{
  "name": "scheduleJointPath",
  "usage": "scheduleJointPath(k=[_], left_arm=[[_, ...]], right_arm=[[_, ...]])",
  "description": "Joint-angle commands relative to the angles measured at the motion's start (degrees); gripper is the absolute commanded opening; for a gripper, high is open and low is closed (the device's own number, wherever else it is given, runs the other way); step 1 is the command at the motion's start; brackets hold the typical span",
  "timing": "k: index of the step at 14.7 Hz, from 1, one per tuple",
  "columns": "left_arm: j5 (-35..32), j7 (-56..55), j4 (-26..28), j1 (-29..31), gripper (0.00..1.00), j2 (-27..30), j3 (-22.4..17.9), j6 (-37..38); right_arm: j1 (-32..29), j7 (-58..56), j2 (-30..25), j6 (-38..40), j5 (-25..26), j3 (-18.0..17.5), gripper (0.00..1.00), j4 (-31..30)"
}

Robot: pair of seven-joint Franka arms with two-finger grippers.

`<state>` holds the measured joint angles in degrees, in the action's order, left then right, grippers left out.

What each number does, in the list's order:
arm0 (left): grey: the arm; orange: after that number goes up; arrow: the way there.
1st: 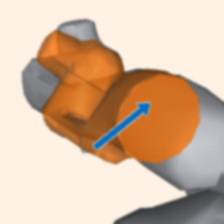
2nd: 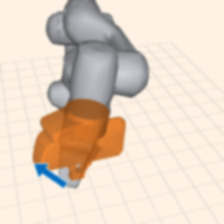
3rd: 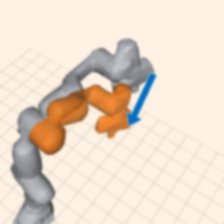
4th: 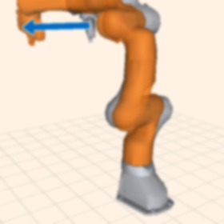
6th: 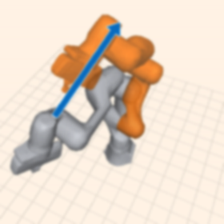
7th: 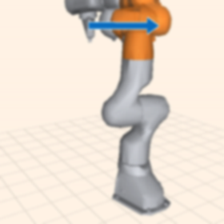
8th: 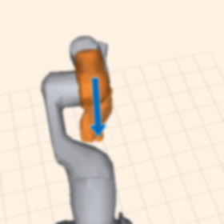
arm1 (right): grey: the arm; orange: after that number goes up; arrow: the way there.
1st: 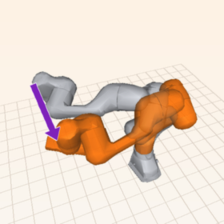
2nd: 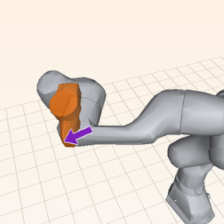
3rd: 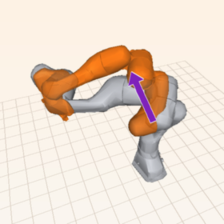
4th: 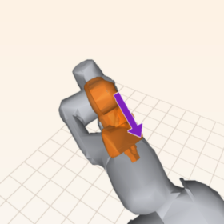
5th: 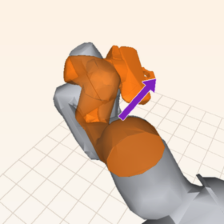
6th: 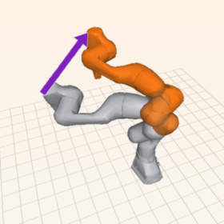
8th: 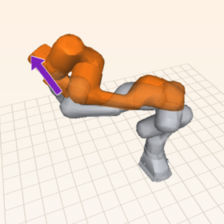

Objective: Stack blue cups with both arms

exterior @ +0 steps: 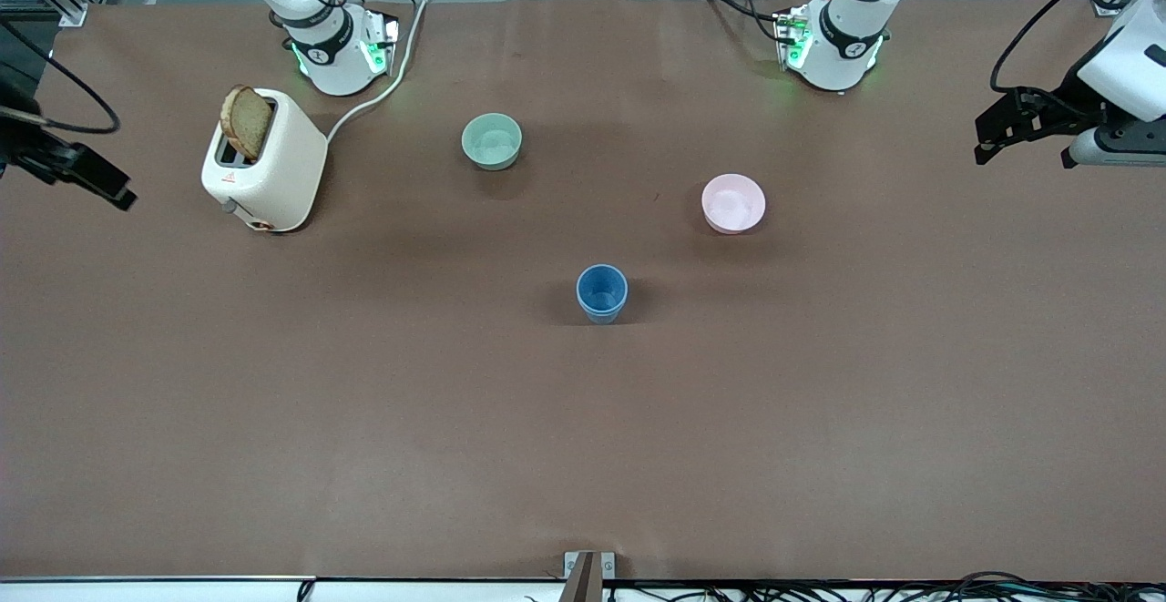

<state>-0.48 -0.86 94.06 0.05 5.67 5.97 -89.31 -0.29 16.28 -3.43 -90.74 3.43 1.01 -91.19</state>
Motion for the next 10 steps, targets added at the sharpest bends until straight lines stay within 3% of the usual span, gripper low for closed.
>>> scheduleJointPath(k=[1,5,10], left_arm=[[0.83,1.39,-1.51,0.22,1.00,-0.49,-0.17,1.33],[0.75,1.39,-1.51,0.13,1.00,-0.49,-0.08,1.42],[0.75,1.39,-1.51,0.13,1.00,-0.49,-0.08,1.42]], right_arm=[[-2.26,-4.50,-0.70,-0.13,-0.78,-0.93,1.00,-0.49],[-1.74,-8.01,0.53,3.19,-6.48,3.90,1.00,3.29],[-0.77,-8.55,0.97,5.22,-4.58,5.31,1.00,4.79]])
